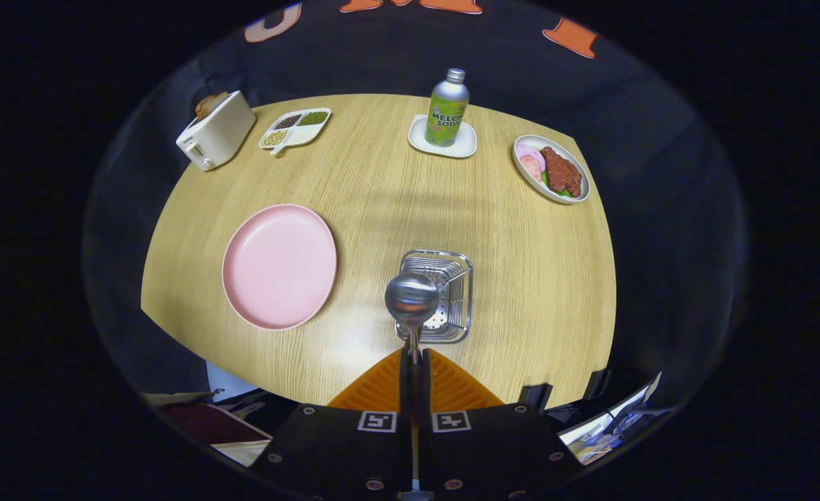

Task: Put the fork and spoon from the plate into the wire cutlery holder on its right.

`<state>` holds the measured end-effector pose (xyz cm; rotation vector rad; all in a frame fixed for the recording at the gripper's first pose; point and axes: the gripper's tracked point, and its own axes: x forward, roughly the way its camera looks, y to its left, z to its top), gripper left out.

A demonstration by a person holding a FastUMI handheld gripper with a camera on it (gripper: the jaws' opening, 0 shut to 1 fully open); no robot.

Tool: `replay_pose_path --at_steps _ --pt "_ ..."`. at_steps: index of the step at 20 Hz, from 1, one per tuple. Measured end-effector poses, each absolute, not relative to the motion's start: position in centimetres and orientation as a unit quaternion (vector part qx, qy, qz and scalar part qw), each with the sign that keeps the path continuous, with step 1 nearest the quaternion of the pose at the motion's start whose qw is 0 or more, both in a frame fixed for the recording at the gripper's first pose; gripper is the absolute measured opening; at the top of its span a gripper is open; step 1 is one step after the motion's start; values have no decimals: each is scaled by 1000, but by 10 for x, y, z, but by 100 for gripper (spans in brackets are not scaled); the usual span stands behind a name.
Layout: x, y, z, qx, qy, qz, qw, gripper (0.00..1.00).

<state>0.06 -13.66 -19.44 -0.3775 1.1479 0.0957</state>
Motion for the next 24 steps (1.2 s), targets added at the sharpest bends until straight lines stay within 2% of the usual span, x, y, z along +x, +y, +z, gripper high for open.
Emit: replay_pose_path --at_steps 15,24 --pt "33 -146 -240 -220 639 45 736 4" --pt "41 -136 -236 -221 633 51 740 9"
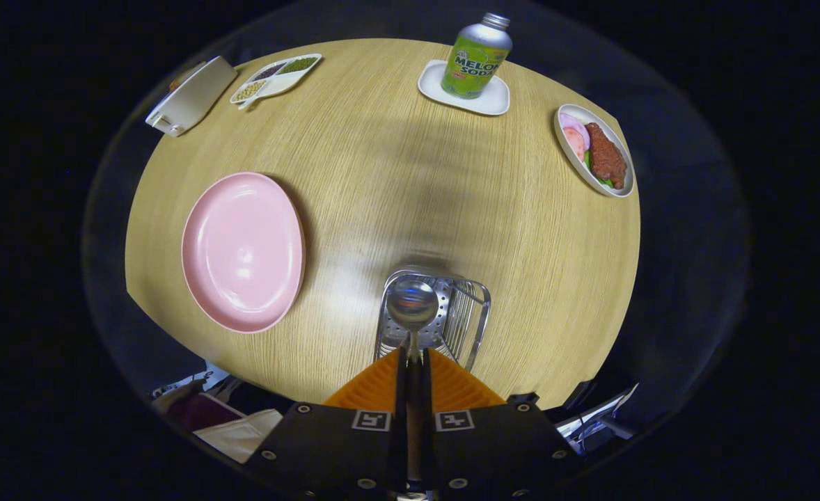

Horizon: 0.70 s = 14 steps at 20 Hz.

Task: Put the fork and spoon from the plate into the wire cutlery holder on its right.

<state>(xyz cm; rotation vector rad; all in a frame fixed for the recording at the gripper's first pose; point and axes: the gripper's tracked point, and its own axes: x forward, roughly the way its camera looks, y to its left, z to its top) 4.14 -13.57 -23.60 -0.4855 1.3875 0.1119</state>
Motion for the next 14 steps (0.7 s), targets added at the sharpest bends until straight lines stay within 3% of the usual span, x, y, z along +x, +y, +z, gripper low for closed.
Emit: replay_pose_path --at_steps 4,5,6,9,10,11,14 --pt "39 -129 -229 -207 618 58 756 14" --pt "39 -127 -223 -204 611 58 763 32" --pt "41 -125 -218 -200 601 58 771 35" --pt "46 -119 -198 -181 564 55 804 82" --pt "48 -116 -187 -174 546 56 818 92" --pt "50 -113 -175 -165 527 56 832 100" --pt "62 -97 -133 -134 444 63 884 100"
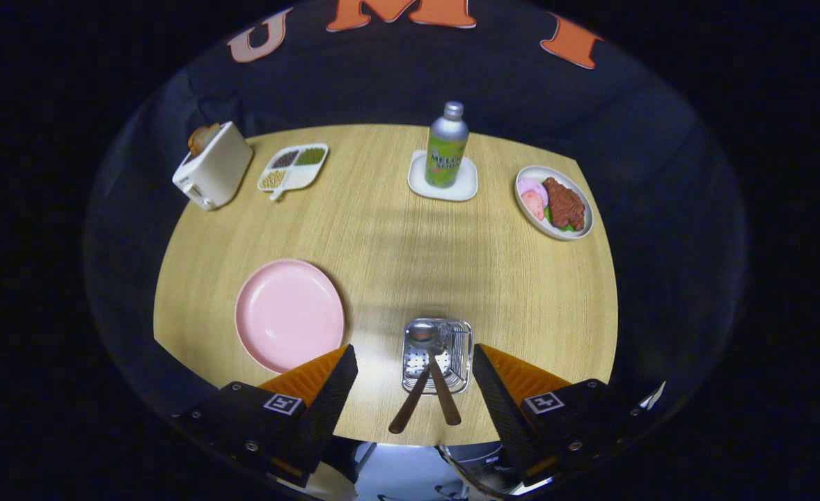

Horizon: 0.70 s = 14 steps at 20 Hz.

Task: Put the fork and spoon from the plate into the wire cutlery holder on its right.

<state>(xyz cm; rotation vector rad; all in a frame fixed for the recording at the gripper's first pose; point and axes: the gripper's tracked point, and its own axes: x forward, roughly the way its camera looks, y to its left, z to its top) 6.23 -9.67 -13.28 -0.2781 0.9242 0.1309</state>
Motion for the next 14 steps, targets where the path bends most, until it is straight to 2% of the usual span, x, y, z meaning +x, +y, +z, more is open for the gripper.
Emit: replay_pose_path --at_steps 6,14 --pt "61 -78 -48 -77 292 56 952 100" --pt "32 -80 16 -38 131 23 990 99"
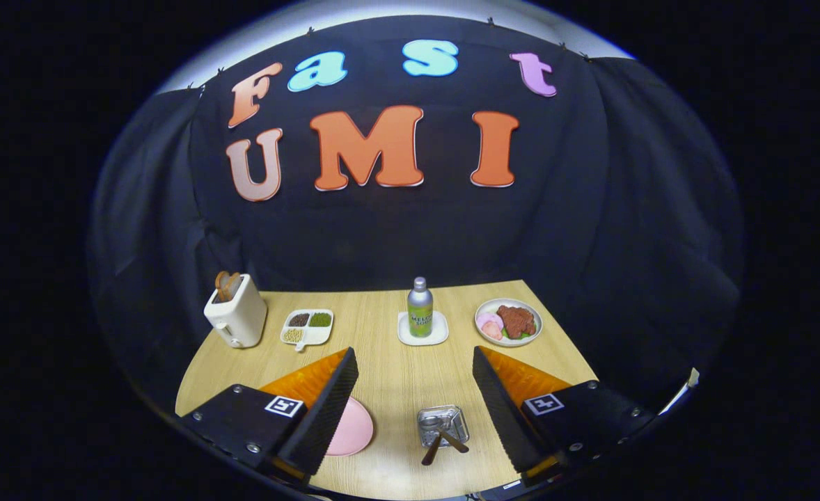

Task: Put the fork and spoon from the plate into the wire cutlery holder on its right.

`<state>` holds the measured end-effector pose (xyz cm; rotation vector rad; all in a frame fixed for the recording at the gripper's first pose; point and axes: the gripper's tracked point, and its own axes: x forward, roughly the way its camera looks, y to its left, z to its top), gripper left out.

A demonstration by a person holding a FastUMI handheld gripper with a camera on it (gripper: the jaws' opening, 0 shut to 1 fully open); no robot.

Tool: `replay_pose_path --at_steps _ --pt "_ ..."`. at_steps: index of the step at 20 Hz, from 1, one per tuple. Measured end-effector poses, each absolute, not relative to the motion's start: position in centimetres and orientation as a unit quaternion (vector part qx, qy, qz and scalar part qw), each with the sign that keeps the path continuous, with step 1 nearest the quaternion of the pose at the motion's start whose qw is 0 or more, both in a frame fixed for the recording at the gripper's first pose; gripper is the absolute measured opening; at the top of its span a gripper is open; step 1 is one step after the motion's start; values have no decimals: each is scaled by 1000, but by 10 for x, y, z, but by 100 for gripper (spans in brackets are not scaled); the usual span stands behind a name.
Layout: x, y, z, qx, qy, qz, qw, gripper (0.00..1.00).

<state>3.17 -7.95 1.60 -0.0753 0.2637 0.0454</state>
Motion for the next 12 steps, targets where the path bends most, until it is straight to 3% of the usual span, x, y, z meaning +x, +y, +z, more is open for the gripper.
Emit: replay_pose_path --at_steps 12 --pt "7 -73 51 23 42 39 998 99"
